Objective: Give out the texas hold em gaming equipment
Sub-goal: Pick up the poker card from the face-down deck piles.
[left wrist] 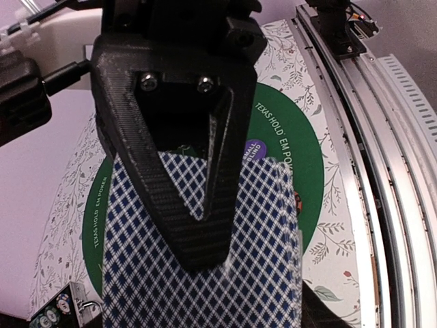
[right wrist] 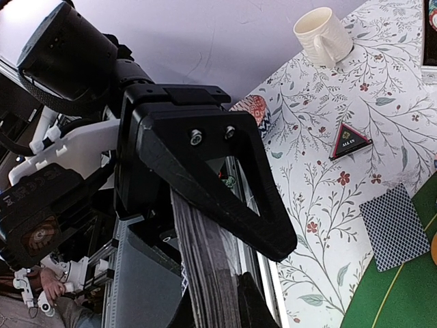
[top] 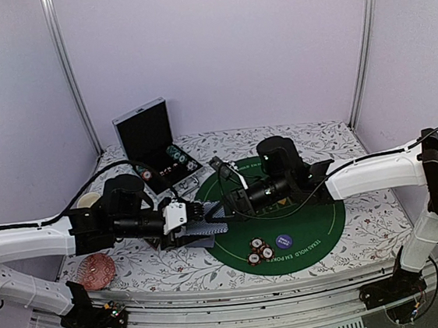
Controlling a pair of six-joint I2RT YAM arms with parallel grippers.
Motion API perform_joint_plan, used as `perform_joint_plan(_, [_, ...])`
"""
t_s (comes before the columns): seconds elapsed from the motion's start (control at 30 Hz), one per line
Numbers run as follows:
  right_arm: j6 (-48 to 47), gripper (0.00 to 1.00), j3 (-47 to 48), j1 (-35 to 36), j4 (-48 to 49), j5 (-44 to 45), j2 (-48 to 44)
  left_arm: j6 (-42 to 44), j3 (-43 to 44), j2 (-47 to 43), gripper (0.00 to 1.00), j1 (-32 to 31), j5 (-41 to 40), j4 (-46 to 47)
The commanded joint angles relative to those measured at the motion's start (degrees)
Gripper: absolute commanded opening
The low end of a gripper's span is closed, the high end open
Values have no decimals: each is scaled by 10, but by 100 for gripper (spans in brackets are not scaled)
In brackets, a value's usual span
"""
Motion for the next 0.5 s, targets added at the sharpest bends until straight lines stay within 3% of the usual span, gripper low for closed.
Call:
perform_joint_plan(0.0, [1,12,14,5,-3,6,-18,9,6,-6,47,-7,-6,12])
perform_joint_plan(0.2, [-20,34,10,4,-45,48,-35,8,4,-12,45,-7,-4,16])
perform_joint_plan(0.47, [-40,43,6,5,-81,81,-53,8,3,-14,44,-7,-1,16])
